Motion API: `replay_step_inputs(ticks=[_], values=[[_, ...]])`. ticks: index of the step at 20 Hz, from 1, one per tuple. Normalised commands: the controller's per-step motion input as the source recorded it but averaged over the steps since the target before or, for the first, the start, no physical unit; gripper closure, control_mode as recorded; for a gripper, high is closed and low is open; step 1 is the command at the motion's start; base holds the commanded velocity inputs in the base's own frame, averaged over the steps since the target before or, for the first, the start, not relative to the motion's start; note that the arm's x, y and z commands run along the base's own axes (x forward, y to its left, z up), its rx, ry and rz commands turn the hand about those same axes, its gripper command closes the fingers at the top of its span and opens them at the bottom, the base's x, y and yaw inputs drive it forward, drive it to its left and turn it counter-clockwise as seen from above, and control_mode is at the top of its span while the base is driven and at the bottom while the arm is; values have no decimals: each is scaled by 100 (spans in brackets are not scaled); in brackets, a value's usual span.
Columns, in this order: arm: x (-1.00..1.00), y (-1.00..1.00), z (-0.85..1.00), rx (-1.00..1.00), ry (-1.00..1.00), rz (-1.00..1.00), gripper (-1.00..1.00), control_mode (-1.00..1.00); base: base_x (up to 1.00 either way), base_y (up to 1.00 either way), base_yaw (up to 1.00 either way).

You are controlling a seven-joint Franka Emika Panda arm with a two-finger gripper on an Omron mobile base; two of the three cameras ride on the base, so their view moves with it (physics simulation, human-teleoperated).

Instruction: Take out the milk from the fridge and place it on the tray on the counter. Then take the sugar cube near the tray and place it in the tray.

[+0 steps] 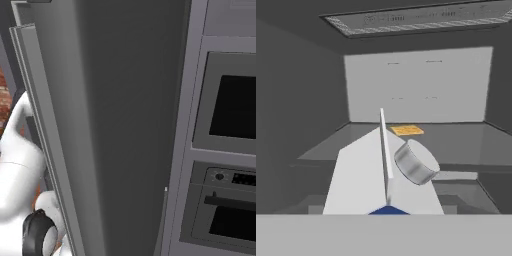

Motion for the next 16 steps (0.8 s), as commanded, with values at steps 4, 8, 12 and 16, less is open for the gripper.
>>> replay_step_inputs(ticks=[4, 8, 12, 16], values=[[-100, 6, 1, -5, 8, -4, 100, -100, 0, 0, 0], [-76, 4, 0, -13, 23, -5, 100, -100, 0, 0, 0], [-61, 0, -8, -5, 14, 0, 100, -100, 0, 0, 0], [-62, 0, -36, -1, 0, 0, 100, -100, 0, 0, 0]])
